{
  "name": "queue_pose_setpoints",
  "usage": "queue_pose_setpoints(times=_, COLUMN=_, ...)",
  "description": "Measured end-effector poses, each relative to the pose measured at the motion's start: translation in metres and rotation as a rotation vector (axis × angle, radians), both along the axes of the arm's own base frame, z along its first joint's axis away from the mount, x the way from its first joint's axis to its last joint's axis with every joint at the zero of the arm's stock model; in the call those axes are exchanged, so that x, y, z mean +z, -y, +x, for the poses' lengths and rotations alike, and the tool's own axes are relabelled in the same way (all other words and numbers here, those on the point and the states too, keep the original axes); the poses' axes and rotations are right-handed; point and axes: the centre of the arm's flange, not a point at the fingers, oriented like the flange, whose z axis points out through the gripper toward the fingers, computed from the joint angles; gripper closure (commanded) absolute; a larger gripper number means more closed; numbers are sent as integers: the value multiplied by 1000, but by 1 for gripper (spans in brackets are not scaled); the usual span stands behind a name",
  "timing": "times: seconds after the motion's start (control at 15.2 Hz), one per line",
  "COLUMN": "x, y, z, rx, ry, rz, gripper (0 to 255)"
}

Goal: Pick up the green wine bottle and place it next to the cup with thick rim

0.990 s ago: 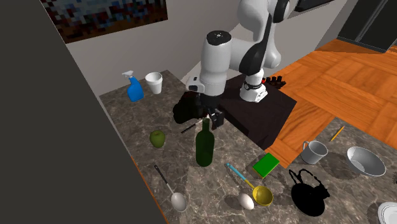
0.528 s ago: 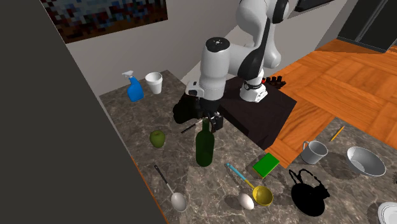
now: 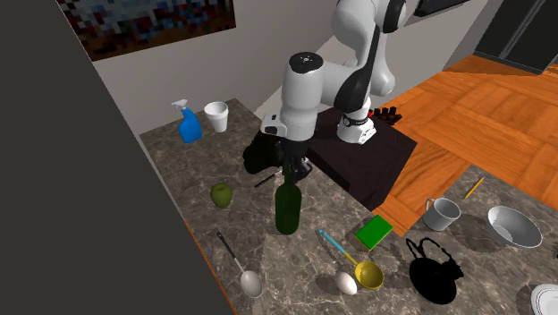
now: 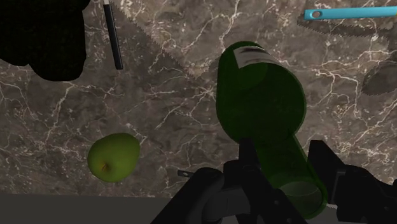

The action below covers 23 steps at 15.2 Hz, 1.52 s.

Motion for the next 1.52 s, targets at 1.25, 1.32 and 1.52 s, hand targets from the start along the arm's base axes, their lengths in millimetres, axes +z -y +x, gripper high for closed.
queue_pose_setpoints(times=1.25, x=64, y=-1, z=-1, rx=0, ry=-1, rz=0, gripper=255)
queue_pose_setpoints(times=1.32, x=69, y=0, z=0, rx=0, ry=-1, rz=0, gripper=255)
queue_pose_setpoints(times=1.52, x=84, y=1, z=1, rx=0, ry=-1, rz=0, gripper=255)
